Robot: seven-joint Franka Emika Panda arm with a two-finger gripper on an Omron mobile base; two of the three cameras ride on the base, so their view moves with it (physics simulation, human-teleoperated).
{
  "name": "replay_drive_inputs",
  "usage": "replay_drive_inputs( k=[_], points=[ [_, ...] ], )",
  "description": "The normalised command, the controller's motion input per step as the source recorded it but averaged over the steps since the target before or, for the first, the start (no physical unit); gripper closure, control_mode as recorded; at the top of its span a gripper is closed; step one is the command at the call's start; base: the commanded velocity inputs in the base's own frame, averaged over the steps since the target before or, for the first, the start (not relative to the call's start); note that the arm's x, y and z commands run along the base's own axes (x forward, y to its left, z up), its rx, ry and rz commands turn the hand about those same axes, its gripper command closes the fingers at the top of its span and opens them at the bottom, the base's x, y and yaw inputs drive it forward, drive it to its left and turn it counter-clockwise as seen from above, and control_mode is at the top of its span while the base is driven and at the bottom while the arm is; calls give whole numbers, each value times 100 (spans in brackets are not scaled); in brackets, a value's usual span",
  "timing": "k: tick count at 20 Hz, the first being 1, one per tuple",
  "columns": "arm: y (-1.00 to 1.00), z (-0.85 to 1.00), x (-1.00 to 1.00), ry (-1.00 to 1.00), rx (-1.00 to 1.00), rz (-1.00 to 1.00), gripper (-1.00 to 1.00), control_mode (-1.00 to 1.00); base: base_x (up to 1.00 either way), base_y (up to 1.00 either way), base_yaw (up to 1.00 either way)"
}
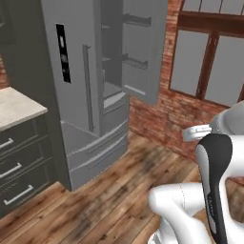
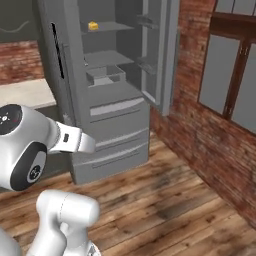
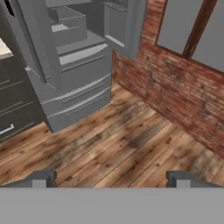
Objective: Take the cheese, steak, and garlic from the fridge and place them on the plate on the dining counter to create an appetizer plate.
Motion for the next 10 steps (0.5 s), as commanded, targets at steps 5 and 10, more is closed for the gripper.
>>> replay_drive_inputs(
  k=[5,10],
  points=[
    [0,0,0,0,0,0,-100,100,67,-91,50],
    [0,0,0,0,0,0,-100,100,69,-75,58]
  ],
)
